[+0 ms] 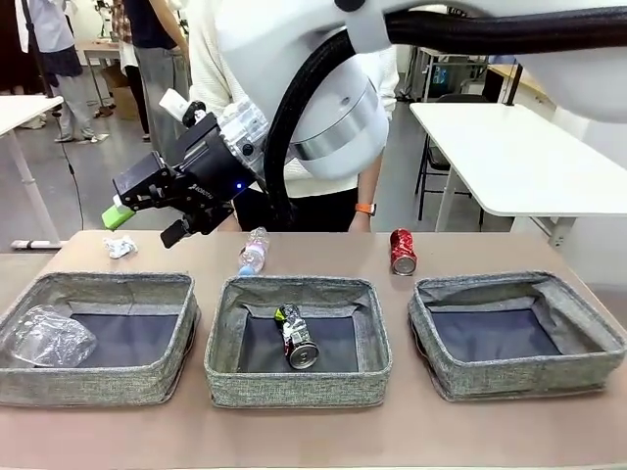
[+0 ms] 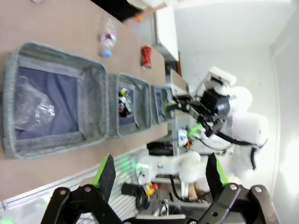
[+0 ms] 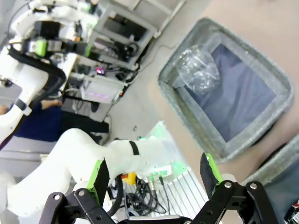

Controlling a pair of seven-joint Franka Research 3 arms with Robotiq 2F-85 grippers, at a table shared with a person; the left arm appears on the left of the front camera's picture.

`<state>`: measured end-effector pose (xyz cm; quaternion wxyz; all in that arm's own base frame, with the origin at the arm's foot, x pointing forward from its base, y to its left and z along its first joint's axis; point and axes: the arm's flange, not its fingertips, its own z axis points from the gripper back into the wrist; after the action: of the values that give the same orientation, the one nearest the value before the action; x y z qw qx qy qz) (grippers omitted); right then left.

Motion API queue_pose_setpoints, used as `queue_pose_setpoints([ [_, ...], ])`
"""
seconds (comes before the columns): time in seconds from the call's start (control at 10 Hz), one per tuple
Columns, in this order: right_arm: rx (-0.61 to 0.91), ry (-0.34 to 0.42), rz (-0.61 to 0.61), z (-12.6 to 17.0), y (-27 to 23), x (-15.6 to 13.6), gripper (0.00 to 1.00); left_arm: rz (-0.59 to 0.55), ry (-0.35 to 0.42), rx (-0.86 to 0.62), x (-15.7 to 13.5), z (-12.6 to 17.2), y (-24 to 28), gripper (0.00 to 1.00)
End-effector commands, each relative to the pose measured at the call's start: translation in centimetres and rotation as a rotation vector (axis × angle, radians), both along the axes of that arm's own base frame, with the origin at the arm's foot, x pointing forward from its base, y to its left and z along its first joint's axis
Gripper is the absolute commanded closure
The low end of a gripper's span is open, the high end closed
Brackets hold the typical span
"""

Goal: Sort the waste into the appropriate baskets.
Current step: Place the picked waste into the Fabric basket indicated by the person.

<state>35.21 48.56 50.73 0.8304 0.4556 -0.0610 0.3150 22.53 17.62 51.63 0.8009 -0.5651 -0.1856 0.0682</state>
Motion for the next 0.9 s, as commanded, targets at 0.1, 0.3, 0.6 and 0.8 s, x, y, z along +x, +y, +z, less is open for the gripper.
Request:
queue_pose_setpoints([
  [0.1,0.098,0.037,-0.025,-0.8,-6.0,0.9,0.00,-0.201,-0.027,-0.055,1.1,-0.2,-5.7,0.00],
  [0.3,0.218,0.259,-0.041,-1.8,-13.6,1.4,0.00,-0.286,-0.032,-0.049,0.8,-0.8,-7.7,0.00],
  [0.6,0.489,0.473,-0.184,-7.7,-29.2,0.2,0.00,-0.339,-0.074,-0.127,1.2,-2.2,-10.0,0.00],
  [0.8,0.511,0.457,-0.328,-9.4,-38.2,-4.3,0.00,-0.421,-0.017,-0.131,2.0,-2.8,-10.3,0.00],
])
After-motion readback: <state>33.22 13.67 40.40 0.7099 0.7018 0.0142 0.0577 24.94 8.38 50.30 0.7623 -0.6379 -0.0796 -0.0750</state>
